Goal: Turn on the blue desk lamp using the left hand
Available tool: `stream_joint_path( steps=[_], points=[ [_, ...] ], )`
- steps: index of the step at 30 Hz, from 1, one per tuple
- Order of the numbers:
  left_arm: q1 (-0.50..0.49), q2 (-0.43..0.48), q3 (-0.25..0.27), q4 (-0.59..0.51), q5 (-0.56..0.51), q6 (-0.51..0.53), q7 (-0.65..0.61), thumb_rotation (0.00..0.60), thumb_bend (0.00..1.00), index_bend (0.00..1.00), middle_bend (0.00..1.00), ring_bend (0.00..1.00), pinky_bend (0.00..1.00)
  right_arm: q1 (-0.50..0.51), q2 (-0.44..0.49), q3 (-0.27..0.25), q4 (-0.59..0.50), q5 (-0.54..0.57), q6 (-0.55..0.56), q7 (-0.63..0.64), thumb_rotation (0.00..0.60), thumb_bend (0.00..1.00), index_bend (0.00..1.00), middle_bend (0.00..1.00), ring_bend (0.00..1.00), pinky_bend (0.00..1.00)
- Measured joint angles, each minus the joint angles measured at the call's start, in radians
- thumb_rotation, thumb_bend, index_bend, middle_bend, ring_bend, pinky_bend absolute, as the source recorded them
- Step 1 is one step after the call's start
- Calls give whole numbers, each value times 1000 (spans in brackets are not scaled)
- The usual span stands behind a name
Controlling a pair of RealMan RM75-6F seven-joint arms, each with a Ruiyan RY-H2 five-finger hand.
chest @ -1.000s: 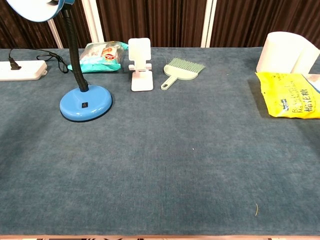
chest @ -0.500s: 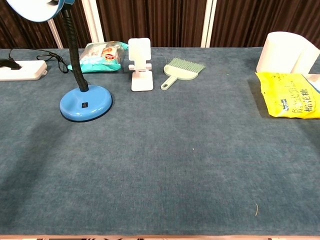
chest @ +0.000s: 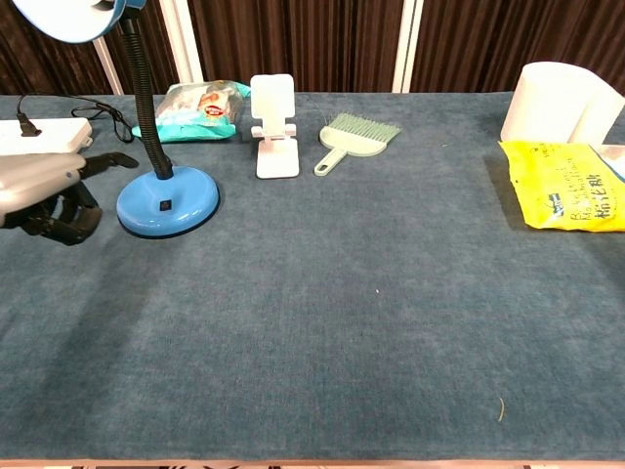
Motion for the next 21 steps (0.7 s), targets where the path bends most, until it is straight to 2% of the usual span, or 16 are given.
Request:
stream_joint_path(
  steps=[21],
  points=[
    [-64,-79,35,90,-78,-62,-3,600,622,52,745,653,738,0,-13,13,1,19,2,-10,600,248,57,18,43,40]
  ],
)
